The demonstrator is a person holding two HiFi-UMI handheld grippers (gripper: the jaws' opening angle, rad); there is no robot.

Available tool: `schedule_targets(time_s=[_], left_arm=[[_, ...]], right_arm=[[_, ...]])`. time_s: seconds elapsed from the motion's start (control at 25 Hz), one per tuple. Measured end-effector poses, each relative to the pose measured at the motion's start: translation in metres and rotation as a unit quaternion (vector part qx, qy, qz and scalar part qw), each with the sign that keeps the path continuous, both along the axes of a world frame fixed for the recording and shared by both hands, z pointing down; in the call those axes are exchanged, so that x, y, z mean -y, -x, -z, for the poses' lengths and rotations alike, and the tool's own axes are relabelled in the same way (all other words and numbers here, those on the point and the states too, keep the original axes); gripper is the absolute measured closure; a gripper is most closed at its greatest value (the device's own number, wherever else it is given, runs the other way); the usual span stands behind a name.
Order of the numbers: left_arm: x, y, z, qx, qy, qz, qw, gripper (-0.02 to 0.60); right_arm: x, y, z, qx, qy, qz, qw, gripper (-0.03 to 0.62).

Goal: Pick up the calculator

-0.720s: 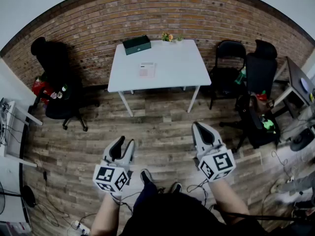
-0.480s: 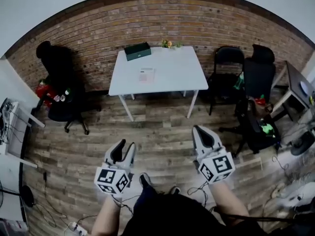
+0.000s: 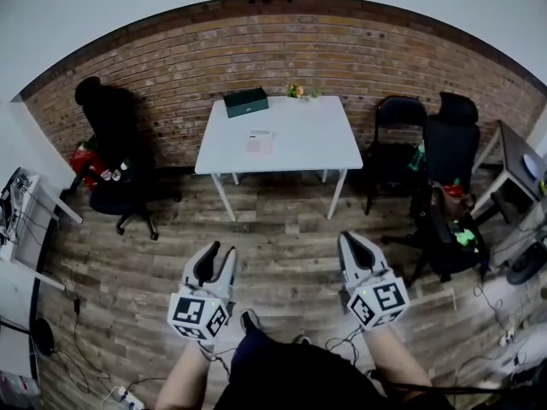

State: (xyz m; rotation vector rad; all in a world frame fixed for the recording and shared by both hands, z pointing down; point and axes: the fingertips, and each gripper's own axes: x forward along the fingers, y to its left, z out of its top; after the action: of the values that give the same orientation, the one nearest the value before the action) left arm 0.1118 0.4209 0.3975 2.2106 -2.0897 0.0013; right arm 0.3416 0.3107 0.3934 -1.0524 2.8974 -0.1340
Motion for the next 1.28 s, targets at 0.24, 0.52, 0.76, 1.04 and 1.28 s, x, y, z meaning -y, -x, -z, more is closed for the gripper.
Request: schedule_targets(time_s=[0.24,0.52,0.76,1.04,1.28], left_arm=[[0.001,0.012,-0.001,-0.005,-0.004,0.007,1.0000,0.441],[0.048,0.034,-0.028,-0.031,0.014,-0.019,0.9992,0.440],[0.098,0.107,-0.038,-0.048,0.012,-0.027,0.9984,0.439],[0.156,0.197,-0.039,-0.066,-0.005,-0.038,0.9971,0.439],[0.177,0.250,-0.059,-0.090,0.012,-0.040,0.9950,0.439]], right_arm=[[0.007,0.004,-0.009,-0.001,0.024,-0.002,1.000,0.515],[0.045,0.021,-0.036,0.000,0.056,-0.014,0.998,0.508],[0.100,0.082,-0.040,0.001,0.071,-0.027,0.997,0.516],[0.153,0.172,-0.035,0.000,0.085,-0.030,0.996,0.519],[0.179,0.216,-0.031,-0.013,0.098,-0.037,0.994,0.523]])
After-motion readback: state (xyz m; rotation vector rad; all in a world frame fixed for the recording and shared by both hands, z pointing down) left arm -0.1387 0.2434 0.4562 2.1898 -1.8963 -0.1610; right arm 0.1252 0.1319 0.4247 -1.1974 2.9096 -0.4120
